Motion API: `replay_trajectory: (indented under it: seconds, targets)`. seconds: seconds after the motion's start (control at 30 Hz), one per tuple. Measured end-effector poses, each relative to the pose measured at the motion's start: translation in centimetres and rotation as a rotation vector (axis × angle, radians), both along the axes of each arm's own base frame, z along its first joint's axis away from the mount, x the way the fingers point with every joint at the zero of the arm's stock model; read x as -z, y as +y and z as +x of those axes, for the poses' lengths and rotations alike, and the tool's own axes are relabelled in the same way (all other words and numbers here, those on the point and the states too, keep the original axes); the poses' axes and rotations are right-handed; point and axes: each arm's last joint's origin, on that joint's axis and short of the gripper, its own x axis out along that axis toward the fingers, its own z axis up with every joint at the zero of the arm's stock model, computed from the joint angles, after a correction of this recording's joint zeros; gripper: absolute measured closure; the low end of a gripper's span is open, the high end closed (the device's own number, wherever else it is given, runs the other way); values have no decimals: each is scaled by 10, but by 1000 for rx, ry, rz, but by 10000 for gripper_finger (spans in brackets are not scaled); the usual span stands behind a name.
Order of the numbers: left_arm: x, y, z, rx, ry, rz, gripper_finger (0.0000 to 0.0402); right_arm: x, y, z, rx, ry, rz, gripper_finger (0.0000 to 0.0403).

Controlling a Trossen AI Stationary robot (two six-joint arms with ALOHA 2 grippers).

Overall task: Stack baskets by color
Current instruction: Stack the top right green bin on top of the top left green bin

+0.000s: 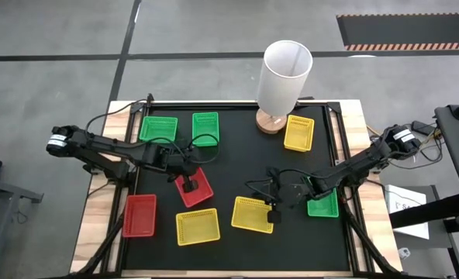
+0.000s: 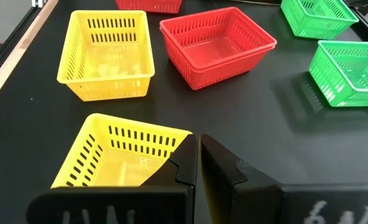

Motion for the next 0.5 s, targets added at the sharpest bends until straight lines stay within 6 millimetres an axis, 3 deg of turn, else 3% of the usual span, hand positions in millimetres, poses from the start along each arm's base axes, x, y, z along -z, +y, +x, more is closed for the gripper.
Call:
replay_trajectory:
  seconds: [0.27, 0.5]
  targets:
    - [4, 2, -6, 344, 175, 207, 391, 0, 1, 0, 10, 2, 21, 342]
    - [6, 15, -9, 539, 292, 328, 297, 3, 0, -2, 31, 33, 40, 283]
